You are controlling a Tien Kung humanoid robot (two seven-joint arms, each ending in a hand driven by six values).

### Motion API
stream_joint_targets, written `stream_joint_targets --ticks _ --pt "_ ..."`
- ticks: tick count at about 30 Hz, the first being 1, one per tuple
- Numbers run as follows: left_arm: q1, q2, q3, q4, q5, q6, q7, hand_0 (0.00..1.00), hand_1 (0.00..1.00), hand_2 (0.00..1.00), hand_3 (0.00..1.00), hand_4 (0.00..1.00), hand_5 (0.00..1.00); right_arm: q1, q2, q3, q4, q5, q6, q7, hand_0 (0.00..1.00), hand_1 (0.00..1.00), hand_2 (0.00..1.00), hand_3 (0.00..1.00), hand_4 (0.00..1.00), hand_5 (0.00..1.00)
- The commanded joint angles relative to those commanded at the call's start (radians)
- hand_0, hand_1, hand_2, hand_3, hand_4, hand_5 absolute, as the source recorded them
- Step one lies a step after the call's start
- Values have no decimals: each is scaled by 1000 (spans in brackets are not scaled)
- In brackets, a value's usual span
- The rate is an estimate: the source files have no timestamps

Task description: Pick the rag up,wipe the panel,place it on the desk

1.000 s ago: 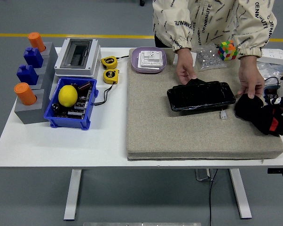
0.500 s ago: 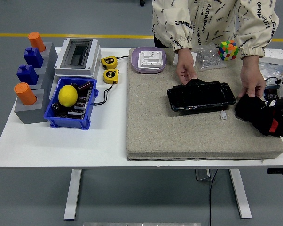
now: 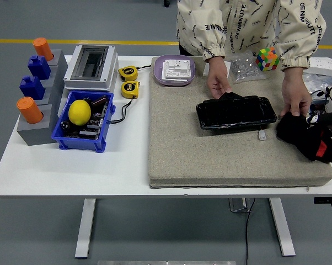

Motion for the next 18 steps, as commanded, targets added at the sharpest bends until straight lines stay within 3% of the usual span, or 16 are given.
stream_joint_targets --ticks 15,18 --pt "2 2 6 -1 -2 0 0 634 658 686 573 613 508 -1 -3 9 1 0 5 0 734 705 803 795 998 644" --pt "3 2 8 0 -3 0 0 635 658 685 574 613 507 -7 -2 20 5 4 -19 8 731 703 803 795 998 646"
